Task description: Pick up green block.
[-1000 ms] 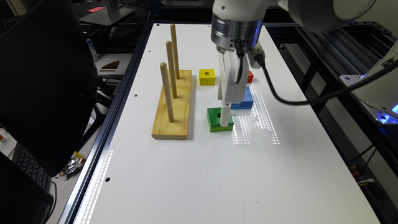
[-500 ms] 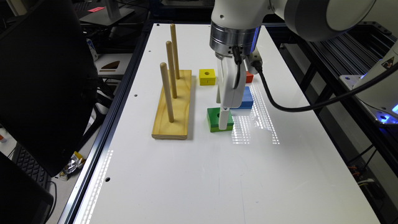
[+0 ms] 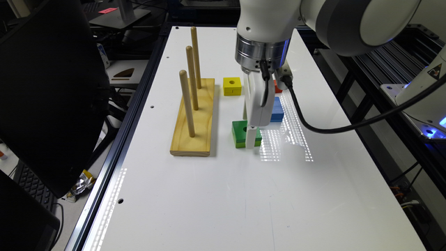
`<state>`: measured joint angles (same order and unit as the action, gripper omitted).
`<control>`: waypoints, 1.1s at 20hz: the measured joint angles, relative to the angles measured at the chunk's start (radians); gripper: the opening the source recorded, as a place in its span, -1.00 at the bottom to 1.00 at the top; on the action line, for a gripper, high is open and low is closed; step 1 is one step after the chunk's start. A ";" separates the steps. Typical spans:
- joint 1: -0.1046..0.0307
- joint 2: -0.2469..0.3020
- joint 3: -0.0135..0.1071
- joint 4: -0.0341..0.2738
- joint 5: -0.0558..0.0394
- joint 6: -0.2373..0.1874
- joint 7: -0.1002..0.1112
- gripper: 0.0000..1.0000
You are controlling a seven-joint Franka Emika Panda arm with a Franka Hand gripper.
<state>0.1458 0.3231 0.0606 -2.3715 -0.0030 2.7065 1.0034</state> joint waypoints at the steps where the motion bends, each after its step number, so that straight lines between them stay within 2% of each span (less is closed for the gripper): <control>1: 0.000 0.000 0.000 0.000 0.0000 0.000 0.000 1.00; 15: 0.001 0.005 0.001 0.013 0.0000 0.000 0.000 1.00; 18: 0.001 0.034 0.001 0.020 0.0000 0.020 0.000 1.00; 22: 0.001 0.073 0.001 0.051 -0.0007 0.032 0.000 1.00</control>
<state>0.1468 0.3959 0.0615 -2.3208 -0.0037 2.7386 1.0034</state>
